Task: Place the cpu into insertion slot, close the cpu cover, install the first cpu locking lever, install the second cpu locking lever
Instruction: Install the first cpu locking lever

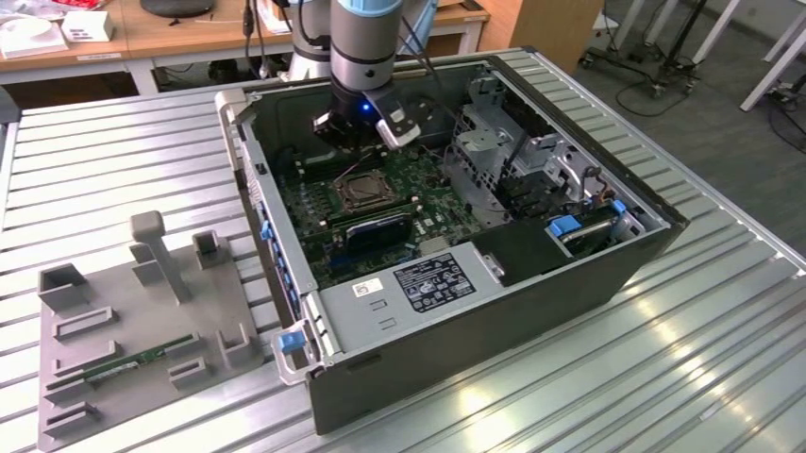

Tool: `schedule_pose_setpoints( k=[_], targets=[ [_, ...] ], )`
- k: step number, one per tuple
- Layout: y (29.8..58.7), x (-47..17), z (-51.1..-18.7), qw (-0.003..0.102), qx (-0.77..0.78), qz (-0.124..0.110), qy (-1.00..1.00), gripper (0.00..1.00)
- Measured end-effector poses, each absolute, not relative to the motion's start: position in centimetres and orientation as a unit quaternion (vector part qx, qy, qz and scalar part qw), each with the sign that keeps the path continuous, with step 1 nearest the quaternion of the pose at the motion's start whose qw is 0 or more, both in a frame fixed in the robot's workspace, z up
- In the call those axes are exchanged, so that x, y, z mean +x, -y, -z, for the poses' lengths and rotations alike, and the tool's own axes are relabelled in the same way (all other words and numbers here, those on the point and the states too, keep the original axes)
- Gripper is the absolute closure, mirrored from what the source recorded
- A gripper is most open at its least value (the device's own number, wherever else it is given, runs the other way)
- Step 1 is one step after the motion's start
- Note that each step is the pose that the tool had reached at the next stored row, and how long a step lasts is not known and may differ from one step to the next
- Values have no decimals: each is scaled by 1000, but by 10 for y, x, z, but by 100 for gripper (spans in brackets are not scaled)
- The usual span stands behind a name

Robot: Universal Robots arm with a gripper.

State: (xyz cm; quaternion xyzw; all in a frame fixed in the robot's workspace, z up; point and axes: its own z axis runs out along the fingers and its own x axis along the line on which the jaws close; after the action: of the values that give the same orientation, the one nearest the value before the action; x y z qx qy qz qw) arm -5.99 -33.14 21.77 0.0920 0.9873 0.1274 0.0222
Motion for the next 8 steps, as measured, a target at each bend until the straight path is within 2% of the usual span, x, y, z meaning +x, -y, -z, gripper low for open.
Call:
schedule_pose_setpoints(
  k=[8],
  targets=[
    [332,-57,-213,23,99,-127,-987,89]
  ],
)
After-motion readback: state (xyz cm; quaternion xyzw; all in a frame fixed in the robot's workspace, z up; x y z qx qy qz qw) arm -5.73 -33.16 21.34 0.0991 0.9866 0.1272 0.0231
